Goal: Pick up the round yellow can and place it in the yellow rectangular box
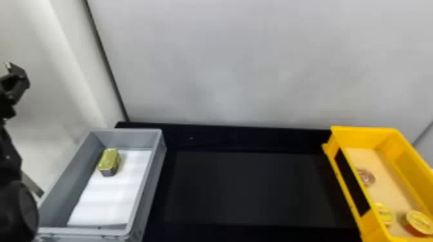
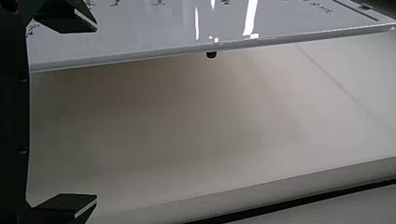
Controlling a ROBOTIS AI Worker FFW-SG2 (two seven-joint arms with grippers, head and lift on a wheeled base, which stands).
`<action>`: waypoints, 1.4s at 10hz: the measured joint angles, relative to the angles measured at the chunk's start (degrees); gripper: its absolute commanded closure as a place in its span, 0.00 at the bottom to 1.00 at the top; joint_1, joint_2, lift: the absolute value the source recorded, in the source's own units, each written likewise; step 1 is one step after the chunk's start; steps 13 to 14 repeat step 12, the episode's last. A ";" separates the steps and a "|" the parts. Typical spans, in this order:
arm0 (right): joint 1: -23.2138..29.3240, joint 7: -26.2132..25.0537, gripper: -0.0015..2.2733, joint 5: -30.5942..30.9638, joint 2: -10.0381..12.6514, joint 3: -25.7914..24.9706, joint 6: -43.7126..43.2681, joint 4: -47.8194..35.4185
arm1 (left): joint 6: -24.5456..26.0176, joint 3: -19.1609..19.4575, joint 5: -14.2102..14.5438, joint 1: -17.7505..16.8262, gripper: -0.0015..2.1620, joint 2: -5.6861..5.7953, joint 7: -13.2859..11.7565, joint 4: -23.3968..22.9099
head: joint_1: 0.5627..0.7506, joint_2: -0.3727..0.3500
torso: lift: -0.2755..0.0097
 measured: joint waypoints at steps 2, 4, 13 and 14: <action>-1.08 1.15 0.05 0.48 -1.39 -0.59 1.88 -2.24 | 0.00 -0.03 0.00 0.02 0.00 0.00 0.02 -0.02 | 0.70 0.53 | 0.75; -2.10 1.55 0.05 0.51 -2.42 -0.98 0.43 -4.03 | -0.04 -0.04 0.00 0.02 0.00 0.00 0.02 -0.02 | 0.70 0.53 | 0.75; -4.95 -6.91 0.04 1.92 -2.71 -0.64 5.73 -19.22 | -0.26 -0.20 0.08 0.07 0.00 0.00 0.10 -0.02 | 0.70 0.53 | 0.75; -4.95 -6.91 0.04 1.92 -2.71 -0.64 5.73 -19.22 | -0.26 -0.20 0.08 0.07 0.00 0.00 0.10 -0.02 | 0.70 0.53 | 0.75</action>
